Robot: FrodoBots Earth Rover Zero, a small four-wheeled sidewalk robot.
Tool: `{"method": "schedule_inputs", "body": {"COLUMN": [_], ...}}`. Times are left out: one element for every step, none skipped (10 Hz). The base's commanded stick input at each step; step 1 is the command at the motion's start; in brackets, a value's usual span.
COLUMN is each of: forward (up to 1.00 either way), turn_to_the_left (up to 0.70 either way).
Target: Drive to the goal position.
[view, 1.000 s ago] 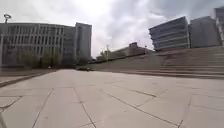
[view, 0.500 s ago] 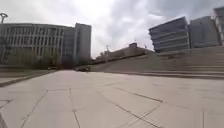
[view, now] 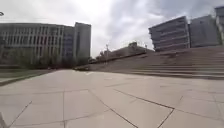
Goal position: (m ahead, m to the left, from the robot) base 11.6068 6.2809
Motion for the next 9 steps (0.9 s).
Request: {"method": "schedule_inputs", "body": {"forward": [0.7, 0.7, 0.7, 0.7, 0.7, 0.7, 0.7, 0.7, 0.7], "turn_to_the_left": [0.08, 0.2, 0.34, 0.35, 0.35, 0.35, 0.35, 0.04, 0.0]}}
